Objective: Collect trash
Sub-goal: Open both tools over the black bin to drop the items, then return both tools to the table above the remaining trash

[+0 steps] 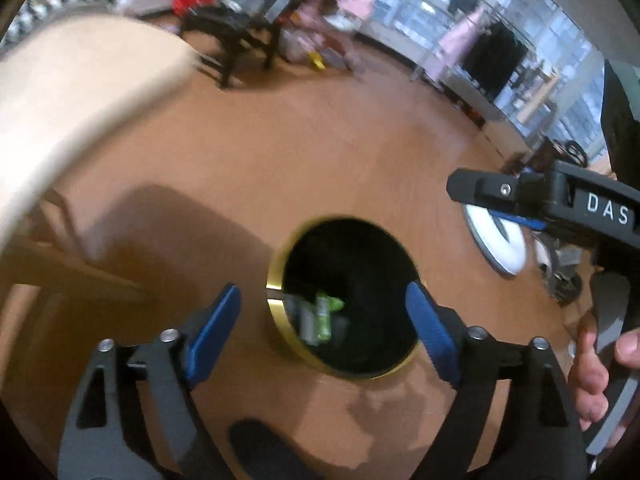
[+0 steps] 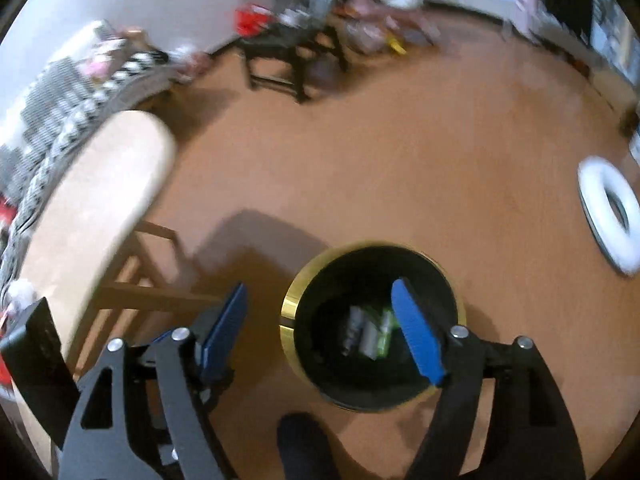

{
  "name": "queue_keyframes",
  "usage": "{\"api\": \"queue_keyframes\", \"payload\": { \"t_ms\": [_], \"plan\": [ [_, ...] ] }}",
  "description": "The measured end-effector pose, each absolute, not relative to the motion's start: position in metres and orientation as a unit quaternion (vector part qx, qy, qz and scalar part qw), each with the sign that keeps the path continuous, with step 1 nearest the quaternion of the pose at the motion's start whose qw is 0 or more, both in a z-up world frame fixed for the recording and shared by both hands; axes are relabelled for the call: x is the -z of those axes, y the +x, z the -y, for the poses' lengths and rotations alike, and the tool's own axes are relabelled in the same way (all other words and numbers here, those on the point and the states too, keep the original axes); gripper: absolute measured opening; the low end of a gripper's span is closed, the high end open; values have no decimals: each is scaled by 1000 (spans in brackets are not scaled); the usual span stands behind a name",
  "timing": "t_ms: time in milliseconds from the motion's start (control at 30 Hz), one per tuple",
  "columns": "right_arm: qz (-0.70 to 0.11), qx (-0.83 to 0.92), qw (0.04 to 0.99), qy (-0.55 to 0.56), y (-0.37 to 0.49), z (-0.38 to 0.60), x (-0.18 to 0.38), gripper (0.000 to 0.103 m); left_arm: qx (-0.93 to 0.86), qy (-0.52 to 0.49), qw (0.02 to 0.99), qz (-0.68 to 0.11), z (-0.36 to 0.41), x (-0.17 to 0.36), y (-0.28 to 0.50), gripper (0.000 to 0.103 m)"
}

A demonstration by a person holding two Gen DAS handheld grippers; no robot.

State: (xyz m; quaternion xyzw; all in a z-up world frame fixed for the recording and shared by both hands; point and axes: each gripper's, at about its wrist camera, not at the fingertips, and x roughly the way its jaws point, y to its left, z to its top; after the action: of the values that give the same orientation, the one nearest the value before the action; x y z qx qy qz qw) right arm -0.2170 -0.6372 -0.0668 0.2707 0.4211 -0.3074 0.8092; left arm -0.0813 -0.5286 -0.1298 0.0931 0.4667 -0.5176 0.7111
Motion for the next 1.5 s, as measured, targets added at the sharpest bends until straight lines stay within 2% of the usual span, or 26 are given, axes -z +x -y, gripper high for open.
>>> {"api": "queue_keyframes", "payload": {
  "t_ms": [67, 200, 367, 533, 700, 967, 1500],
  "plan": [
    [-415, 274, 831, 249, -191, 607, 50, 73, 492, 88, 740, -449, 490, 106, -67, 90],
    [-399, 197, 876, 187, -131, 522, 16, 73, 425, 64, 794, -430, 398, 69, -29, 91],
    [-377, 92, 907, 162, -74, 421, -9, 73, 327, 41, 853, -406, 262, 35, 8, 91],
    [-384, 17, 913, 134, -20, 332, -14, 74, 226, 20, 890, -396, 130, 19, 31, 91],
    [-395, -31, 913, 97, 17, 263, -10, 74, 146, 3, 903, -405, 31, 23, 47, 91],
    [-422, -67, 903, 49, 51, 202, 15, 74, 112, 14, 900, -421, -28, 42, 61, 91],
    [-466, -73, 882, -7, 76, 179, 61, 74, 89, 12, 886, -455, -22, 92, 100, 91]
  ]
}}
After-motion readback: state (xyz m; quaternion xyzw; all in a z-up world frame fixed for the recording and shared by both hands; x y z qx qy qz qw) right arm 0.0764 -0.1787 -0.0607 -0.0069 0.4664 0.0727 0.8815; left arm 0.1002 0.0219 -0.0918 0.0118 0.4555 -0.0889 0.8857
